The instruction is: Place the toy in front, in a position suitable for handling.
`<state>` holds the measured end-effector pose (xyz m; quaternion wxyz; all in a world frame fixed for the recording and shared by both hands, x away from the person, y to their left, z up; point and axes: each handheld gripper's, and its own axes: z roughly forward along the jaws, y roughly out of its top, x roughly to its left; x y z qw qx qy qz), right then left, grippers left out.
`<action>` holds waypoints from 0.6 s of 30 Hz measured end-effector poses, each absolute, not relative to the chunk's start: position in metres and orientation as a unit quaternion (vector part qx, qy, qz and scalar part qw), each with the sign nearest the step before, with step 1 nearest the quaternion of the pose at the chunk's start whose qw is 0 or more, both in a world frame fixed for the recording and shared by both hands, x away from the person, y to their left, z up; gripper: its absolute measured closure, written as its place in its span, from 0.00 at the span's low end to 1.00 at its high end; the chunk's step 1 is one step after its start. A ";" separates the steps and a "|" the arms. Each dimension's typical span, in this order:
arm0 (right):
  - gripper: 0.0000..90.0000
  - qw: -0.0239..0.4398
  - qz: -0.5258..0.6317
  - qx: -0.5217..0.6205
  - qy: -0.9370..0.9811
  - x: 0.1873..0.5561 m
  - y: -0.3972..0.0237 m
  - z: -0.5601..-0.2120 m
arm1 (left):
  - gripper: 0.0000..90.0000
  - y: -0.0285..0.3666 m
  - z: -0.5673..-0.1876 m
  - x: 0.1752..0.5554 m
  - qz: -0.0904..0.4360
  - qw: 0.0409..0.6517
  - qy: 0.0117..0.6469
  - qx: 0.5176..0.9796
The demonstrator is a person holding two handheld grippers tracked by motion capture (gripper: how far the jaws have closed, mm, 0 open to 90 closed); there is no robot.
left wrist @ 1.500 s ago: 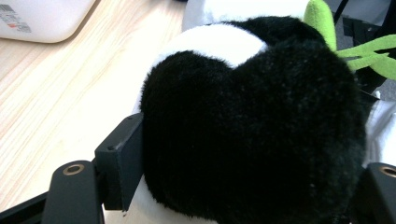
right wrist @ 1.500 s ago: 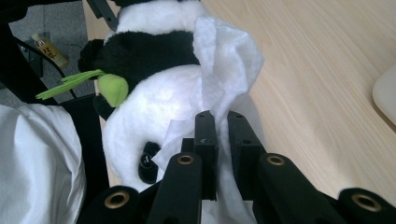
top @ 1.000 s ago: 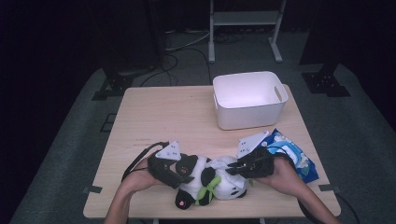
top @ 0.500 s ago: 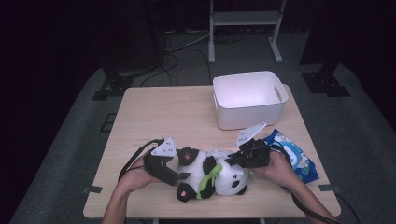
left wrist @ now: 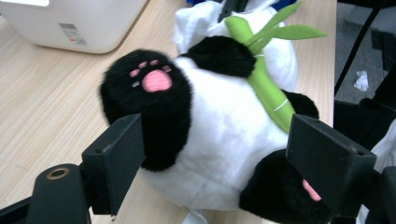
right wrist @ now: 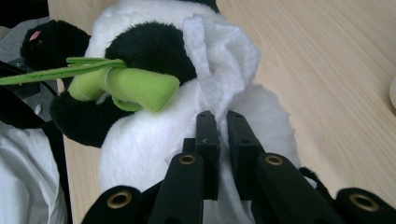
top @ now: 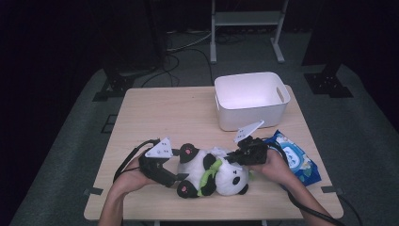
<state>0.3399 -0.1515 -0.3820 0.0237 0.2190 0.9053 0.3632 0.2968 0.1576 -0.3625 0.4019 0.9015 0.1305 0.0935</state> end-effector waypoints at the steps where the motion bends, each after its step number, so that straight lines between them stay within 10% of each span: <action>1: 0.94 0.023 0.363 0.220 0.905 0.340 -0.150 -0.382 | 0.20 0.156 -0.363 0.296 0.092 0.404 0.130 0.901; 18: 0.94 -0.003 0.362 0.198 0.911 0.340 -0.121 -0.387 | 0.21 0.140 -0.370 0.295 0.075 0.390 0.091 0.913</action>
